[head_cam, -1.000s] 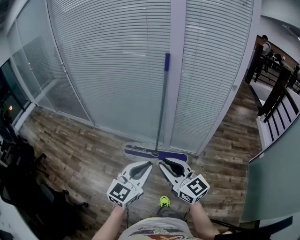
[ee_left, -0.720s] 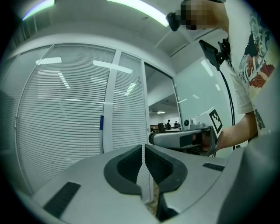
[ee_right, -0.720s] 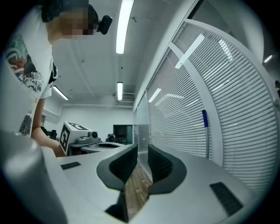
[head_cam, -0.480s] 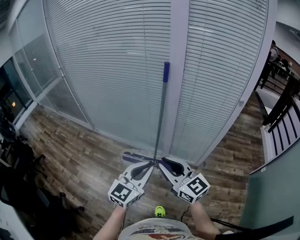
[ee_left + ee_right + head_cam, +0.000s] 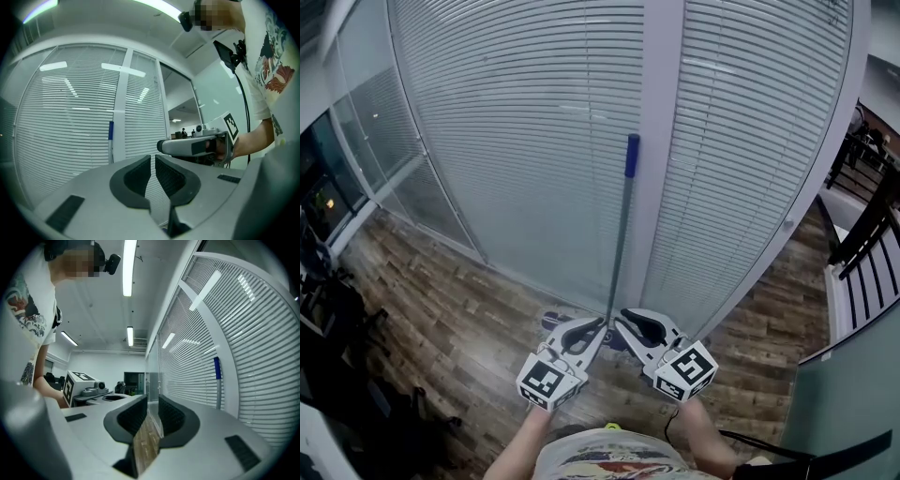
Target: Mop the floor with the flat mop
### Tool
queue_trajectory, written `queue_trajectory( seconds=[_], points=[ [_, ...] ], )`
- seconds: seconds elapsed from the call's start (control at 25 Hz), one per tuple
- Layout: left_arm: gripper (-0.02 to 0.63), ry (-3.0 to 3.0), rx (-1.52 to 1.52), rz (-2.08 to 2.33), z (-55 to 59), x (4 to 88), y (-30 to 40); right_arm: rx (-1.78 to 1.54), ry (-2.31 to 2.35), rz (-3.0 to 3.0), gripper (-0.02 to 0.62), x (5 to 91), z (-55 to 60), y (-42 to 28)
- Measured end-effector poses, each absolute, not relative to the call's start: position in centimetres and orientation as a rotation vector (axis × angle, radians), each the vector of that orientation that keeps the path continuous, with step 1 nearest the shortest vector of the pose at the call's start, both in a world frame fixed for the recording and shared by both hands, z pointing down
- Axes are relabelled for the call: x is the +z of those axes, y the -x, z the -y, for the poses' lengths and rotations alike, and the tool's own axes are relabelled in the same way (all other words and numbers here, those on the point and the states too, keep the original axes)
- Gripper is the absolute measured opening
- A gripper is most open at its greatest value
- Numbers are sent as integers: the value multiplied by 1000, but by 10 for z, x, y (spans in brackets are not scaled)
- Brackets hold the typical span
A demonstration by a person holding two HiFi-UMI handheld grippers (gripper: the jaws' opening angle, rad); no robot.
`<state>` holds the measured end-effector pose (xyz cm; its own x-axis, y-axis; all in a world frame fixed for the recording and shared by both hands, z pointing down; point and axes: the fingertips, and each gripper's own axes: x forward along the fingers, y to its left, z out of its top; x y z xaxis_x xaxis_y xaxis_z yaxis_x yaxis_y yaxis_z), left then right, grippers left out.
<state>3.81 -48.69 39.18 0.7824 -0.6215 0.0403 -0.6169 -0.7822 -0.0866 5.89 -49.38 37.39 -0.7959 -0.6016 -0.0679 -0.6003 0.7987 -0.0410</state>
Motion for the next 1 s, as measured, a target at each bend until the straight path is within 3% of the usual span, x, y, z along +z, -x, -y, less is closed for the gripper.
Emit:
queue_trajectory(
  seconds=[0.48, 1.0],
  points=[
    [14, 2923, -108, -997, 543, 399, -41, -101, 1005, -2929, 61, 387, 548, -57],
    [15, 2945, -50, -824, 679, 391, -48, -85, 1209, -2887, 61, 385, 679, -60]
  ],
)
